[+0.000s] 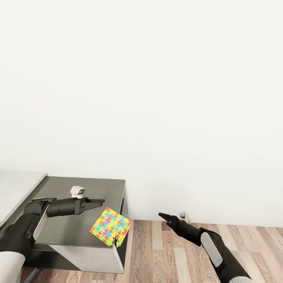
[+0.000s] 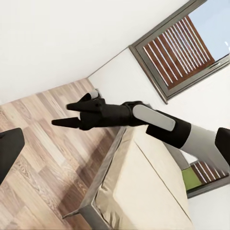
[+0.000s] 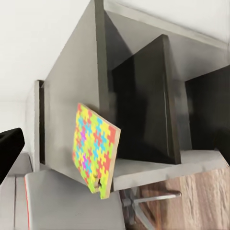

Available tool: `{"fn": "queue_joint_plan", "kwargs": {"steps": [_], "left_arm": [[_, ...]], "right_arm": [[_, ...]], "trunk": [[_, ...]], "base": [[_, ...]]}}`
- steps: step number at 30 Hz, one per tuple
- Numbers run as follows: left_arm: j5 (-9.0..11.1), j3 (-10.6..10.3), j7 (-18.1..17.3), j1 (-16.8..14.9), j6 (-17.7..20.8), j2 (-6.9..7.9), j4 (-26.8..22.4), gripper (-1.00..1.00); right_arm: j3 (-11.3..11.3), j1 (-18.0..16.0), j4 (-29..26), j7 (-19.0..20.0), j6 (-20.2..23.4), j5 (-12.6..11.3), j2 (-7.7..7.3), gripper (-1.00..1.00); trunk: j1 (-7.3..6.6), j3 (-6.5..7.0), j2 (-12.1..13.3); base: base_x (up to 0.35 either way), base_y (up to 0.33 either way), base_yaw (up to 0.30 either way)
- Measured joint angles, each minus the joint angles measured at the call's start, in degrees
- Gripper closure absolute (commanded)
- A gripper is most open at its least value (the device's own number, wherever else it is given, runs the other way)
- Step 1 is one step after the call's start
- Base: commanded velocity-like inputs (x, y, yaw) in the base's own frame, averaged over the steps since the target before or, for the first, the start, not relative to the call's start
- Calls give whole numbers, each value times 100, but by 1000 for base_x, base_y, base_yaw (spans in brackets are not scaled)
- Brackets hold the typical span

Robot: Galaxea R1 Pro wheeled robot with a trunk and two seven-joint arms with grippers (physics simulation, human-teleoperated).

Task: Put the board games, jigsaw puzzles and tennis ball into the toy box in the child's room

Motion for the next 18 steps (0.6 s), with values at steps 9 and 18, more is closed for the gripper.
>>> {"fn": "queue_joint_plan", "kwargs": {"steps": [9,18], "left_arm": [[5,3,0,2,-6,11,-6,-100],[6,8,0,2,15,10,-8,-100]], "right_arm": [[10,-152,276,51,-121,-16,-35,-100],[9,-296,316,-12,212,-38,-5,-100]], "trunk": [[0,0,0],[0,0,0]], "base": [[0,10,0],[0,93,0]]}}
